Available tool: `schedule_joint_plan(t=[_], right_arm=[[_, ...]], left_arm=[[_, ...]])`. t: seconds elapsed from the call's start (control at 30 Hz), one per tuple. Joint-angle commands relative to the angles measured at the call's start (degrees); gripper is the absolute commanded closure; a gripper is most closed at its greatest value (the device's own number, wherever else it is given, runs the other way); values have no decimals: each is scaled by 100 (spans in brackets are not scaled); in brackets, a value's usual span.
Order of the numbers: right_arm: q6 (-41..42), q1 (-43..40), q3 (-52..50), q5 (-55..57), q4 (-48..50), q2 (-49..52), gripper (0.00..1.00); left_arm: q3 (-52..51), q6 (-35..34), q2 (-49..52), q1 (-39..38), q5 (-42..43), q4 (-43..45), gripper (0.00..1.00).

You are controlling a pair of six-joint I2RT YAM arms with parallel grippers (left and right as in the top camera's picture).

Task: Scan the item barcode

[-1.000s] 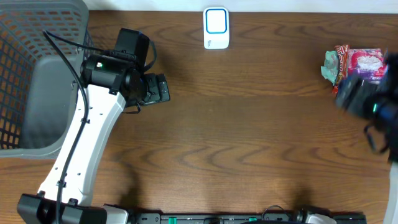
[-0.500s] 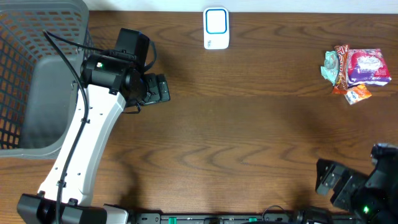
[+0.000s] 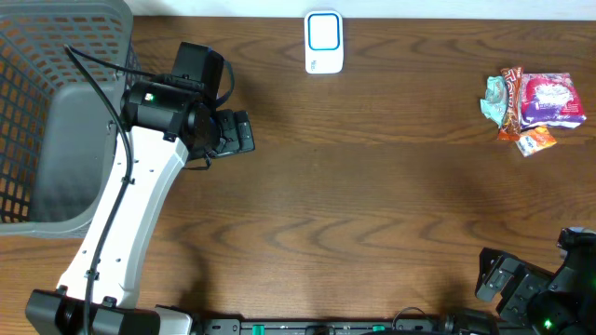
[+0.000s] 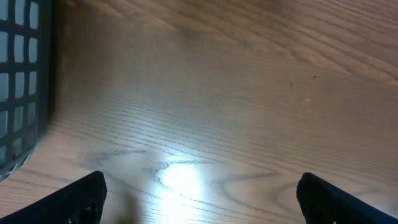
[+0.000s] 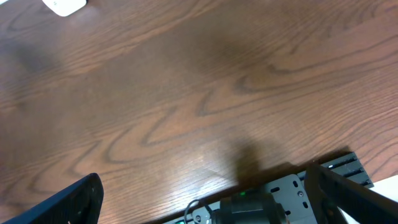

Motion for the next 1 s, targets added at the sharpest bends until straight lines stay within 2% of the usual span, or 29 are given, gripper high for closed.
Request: schedule_joint_plan(t=[0.0,0.3,0.53,0.73,0.97], right_arm=[[66,22,-22,76,28,-24,1],[-656,22,-42,-122,470,-24,1],[-732,133,-264,-409,656,-61,1],[-730,772,-1510,-415,2203,-831,1],[-732,896,-3475,-584,3891,-1895,1]], left_arm=[[-31,55,35,-2,-55,-20,2],[-31,55,35,-2,-55,-20,2],[-31,55,35,-2,-55,-17,2],[-31,52,35,-2,-55,-17,2],[-31,52,35,-2,-55,-17,2]])
